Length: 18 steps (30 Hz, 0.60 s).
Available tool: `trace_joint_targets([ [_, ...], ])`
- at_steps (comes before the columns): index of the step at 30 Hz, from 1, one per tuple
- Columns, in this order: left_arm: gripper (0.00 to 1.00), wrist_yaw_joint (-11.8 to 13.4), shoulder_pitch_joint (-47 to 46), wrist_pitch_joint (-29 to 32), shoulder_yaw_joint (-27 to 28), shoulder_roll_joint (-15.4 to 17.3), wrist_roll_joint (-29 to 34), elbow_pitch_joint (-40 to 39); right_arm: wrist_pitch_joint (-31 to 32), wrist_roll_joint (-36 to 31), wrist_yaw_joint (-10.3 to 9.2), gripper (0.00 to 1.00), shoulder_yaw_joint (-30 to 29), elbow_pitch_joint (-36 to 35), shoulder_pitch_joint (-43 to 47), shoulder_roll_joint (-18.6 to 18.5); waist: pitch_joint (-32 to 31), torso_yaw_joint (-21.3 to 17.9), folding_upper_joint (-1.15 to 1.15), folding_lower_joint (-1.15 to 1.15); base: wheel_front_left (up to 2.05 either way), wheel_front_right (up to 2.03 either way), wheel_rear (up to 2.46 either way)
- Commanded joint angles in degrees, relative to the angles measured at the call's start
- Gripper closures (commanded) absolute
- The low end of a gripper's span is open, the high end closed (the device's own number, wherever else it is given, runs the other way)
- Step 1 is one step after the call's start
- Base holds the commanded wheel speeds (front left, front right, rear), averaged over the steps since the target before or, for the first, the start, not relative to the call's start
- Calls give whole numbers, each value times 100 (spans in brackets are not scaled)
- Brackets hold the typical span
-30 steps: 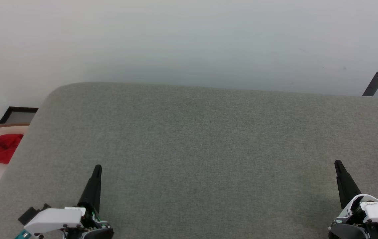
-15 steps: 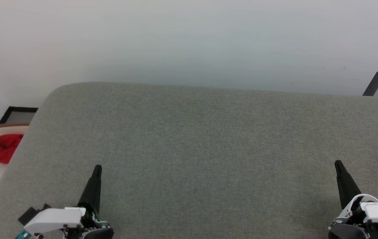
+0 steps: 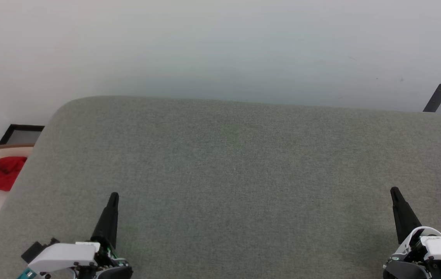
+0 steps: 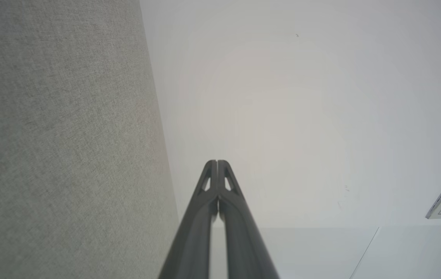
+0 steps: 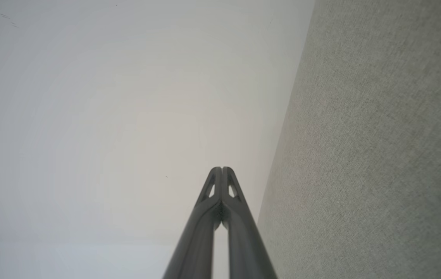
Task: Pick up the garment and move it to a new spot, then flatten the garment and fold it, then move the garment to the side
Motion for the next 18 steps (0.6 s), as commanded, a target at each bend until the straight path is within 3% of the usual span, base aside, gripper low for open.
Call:
trace_joint_targets([
  [1,100,2,-48,7,8,4,-20,-11,17,28,2,100,18,-10,-17,17,0,0,0,0,0,0,0],
  [18,100,2,-47,7,6,4,-20,-11,17,28,2,100,18,-10,-17,17,0,0,0,0,0,0,0],
])
